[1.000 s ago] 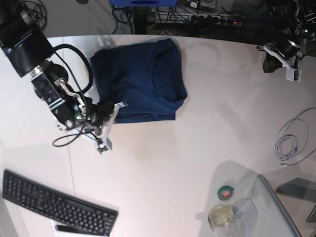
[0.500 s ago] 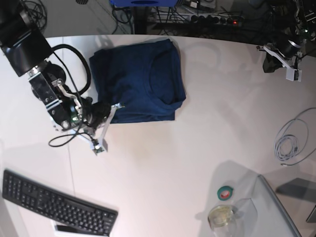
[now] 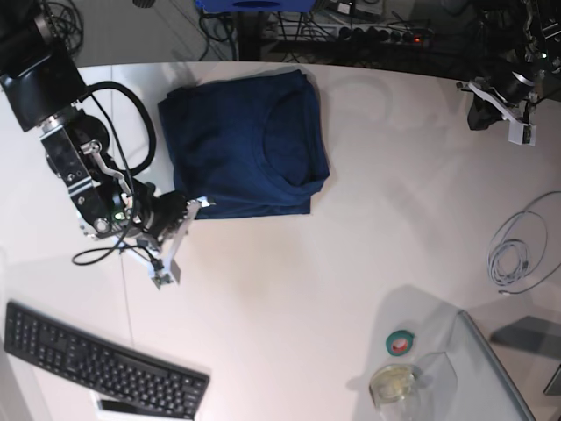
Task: Layout the t-shirt on the table in an organized manner, then fold the t-shirt properly
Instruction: 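Tuck and smooth the shirt edge with the right gripper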
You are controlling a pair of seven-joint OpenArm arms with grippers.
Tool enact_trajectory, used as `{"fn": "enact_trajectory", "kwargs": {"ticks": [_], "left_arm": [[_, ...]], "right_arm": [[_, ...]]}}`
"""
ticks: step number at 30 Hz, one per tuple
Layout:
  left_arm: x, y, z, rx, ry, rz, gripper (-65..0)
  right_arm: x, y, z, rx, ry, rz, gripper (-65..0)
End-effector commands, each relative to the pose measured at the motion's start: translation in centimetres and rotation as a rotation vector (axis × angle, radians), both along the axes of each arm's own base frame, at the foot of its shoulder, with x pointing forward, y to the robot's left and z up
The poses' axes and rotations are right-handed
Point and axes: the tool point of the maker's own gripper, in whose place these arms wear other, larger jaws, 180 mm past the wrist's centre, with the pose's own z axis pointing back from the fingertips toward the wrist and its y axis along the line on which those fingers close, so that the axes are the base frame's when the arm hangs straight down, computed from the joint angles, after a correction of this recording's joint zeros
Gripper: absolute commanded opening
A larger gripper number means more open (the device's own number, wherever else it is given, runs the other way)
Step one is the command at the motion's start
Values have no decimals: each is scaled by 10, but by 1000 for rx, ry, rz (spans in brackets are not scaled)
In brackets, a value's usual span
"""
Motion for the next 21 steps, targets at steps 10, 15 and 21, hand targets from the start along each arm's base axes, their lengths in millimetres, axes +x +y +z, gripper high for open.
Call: {"fn": "enact_trajectory", "kwargs": {"ticks": [10,15,21], "left_arm": [[3,9,4,5,-19,11,-650],[3,9,4,5,-19,11,-650],[3,9,4,5,-19,11,-650]], "right_arm": [[17,8,-6,15,-7,-22,-375],[16,1,-15,5,3,-40,-513],[15,6,-9,27,-13,-36,-435]]}}
